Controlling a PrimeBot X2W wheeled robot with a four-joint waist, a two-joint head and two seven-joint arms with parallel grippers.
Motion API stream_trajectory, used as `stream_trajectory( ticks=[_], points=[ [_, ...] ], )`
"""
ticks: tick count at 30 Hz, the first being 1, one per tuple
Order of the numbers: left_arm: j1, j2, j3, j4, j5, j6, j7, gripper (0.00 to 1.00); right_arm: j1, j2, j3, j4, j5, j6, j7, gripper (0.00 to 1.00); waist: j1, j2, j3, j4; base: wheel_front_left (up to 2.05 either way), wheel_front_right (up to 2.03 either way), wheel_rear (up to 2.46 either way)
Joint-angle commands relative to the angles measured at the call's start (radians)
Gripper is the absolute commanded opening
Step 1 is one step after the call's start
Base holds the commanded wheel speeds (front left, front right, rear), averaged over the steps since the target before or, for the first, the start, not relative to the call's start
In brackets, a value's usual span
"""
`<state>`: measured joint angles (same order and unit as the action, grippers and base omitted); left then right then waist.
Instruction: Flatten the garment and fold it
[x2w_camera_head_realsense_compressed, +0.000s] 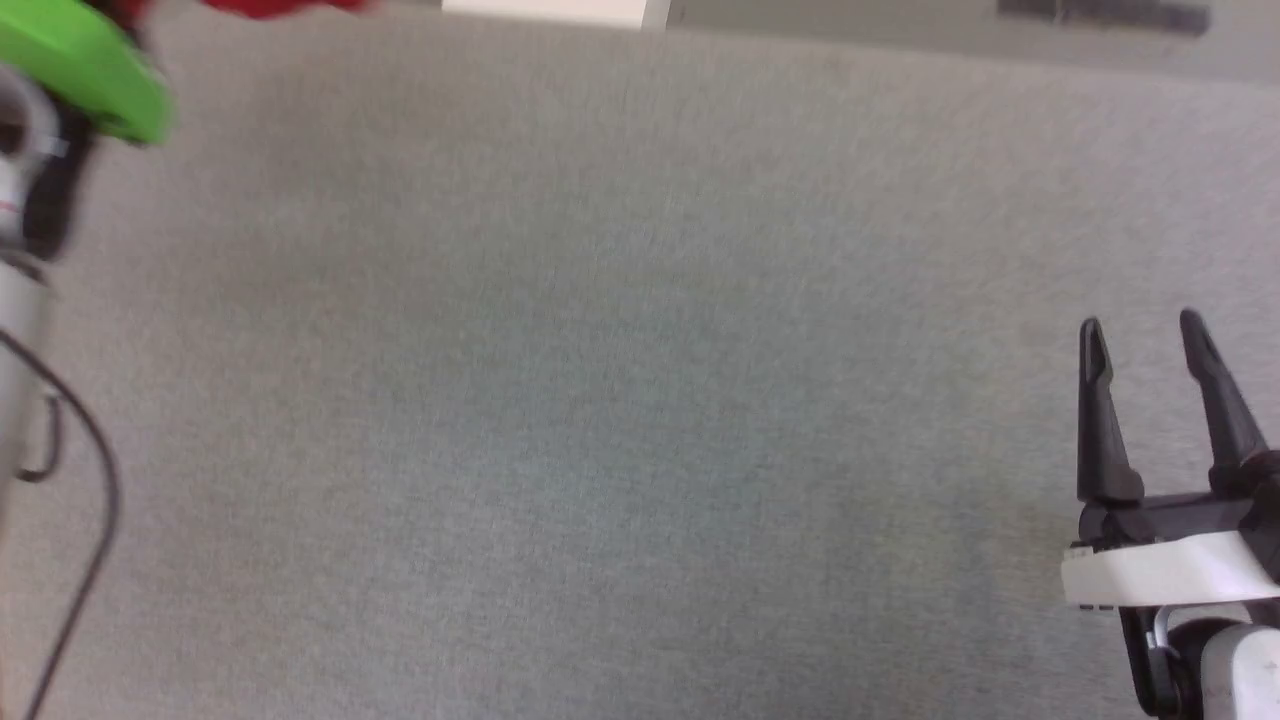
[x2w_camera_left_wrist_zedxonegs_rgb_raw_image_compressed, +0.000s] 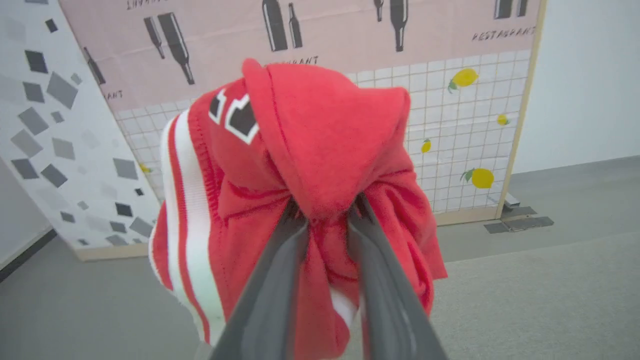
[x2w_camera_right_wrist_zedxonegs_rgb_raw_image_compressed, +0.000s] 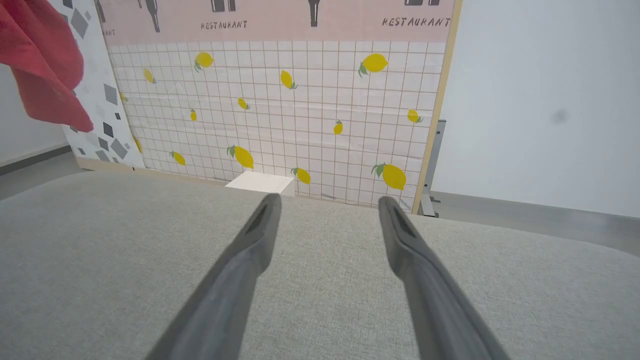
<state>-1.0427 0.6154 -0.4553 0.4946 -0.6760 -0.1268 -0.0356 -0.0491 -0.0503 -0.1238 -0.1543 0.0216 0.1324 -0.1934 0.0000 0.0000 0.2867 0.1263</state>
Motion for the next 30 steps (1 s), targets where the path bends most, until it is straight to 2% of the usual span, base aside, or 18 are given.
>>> stream_trajectory(
  ticks=[1,6,11,15,20,21,22,26,30],
  points=[
    [0.026,-0.016,-0.034,-0.032,0.007,-0.004,0.002,0.00,0.015,0.000,-0.005,0.016,0.010,-0.002,0.003,1.00,0.0000,0.0000,-0.122,-0.052,0.00,0.00,0.00],
    [0.093,-0.055,-0.156,-0.147,-0.006,-0.004,0.034,0.00,0.033,0.000,-0.016,0.056,0.023,-0.002,0.031,1.00,0.0000,0.0000,-0.162,-0.112,0.00,0.00,0.00],
    [0.174,-0.128,-0.253,-0.219,0.011,-0.003,0.031,0.00,0.040,0.000,-0.022,0.072,0.040,-0.002,0.047,1.00,0.0000,0.0000,-0.151,-0.185,0.00,0.00,0.00],
    [0.253,-0.201,-0.347,-0.215,0.035,-0.002,0.007,0.00,0.035,0.000,-0.016,0.087,0.048,-0.002,0.053,1.00,0.0000,0.0000,-0.119,-0.253,0.00,0.00,0.00],
    [0.332,-0.256,-0.489,-0.128,0.046,-0.003,0.023,0.00,0.027,0.000,-0.016,0.112,0.064,-0.002,0.050,1.00,0.0000,0.0000,-0.074,-0.304,0.00,0.00,0.00],
    [0.347,-0.261,-0.522,-0.096,0.038,-0.003,0.045,0.18,0.025,0.000,-0.012,0.118,0.068,-0.002,0.047,1.00,0.0000,0.0000,-0.065,-0.311,0.00,0.00,0.00],
    [0.358,-0.262,-0.554,-0.061,0.033,-0.003,0.076,1.00,0.023,0.000,-0.009,0.127,0.076,-0.002,0.045,1.00,0.0000,0.0000,-0.058,-0.315,0.00,0.00,0.00],
    [0.365,-0.262,-0.642,0.015,0.054,-0.004,0.075,1.00,0.021,0.000,0.002,0.160,0.085,-0.002,0.034,1.00,0.0000,0.0000,-0.063,-0.310,0.00,0.00,0.00],
    [0.365,-0.278,-0.658,0.051,0.035,-0.004,0.019,1.00,0.025,0.000,0.005,0.181,0.075,-0.002,0.031,1.00,0.0000,0.0000,-0.100,-0.271,0.00,0.00,0.00]
  ],
)
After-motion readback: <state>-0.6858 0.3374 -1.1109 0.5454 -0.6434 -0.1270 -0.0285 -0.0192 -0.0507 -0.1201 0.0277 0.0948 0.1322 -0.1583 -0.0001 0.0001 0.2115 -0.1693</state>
